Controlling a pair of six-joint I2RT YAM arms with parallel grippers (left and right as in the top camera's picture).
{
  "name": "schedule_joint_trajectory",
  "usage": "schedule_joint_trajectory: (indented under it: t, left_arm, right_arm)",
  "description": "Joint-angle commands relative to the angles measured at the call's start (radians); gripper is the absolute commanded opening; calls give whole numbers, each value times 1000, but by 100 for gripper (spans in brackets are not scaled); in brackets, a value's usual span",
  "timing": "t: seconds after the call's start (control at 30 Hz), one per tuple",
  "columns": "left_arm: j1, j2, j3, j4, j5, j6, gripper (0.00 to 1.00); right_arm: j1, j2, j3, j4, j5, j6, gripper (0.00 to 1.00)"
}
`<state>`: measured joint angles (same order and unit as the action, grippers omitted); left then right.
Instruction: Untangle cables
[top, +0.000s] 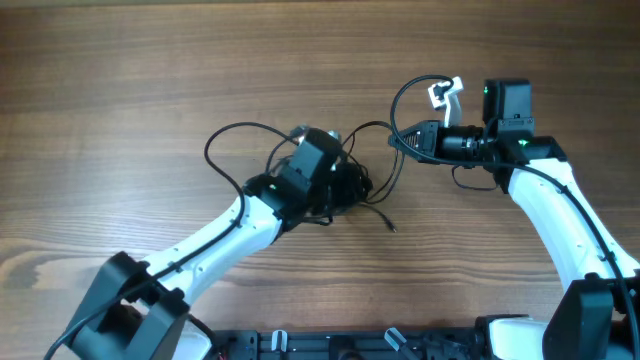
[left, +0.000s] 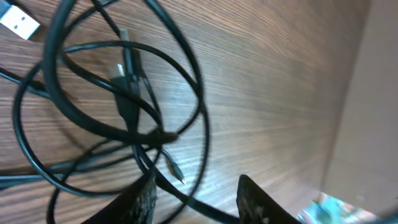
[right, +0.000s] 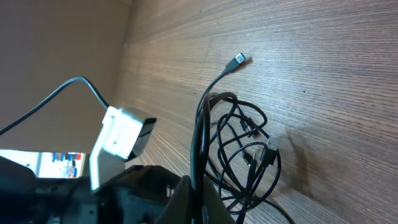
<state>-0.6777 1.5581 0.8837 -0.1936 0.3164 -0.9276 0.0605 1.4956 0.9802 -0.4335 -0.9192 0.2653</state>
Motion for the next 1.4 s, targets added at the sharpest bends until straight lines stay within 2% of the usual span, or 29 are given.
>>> schedule_joint_trajectory:
  t: [0.0,0.23,0.4,0.47,0.57,0.87,0.93,1.1,1.27,1.37]
  left_arm:
    - [-14,66,5,7,-111,-9,43]
    - [-14,114,5,219,-156,0,47]
    - [-13,114,5,240,-219,3,48]
    - [-13,114,5,239,-237,3,45]
    - [-8,114,5,243,-251,3,34]
    - [36,114,5,309,-237,2,33]
    - [27,114,5,299,-232,3,42]
    - [8,124,5,258,-240,2,45]
    - [6,181,5,326,-252,-1,49]
    - [7,206,5,341,-278,-1,48]
  right_arm:
    - [4,-20,16,-5,-2,5,4]
    - [4,-20,16,-18,-2,3,4]
    - [4,-20,16,-25,-2,3,4]
    - [4,-20,16,-28,-2,3,4]
    - [4,-20,16,-45,-1,-2,4]
    - [4,-20,16,-100,-2,-4,4]
    - [5,-20,16,-100,-2,-4,4]
    - [6,-20,16,-101,-16,-5,4]
    - [6,-20,16,-103,-24,-4,4]
    - [6,-20,16,-103,-24,-4,4]
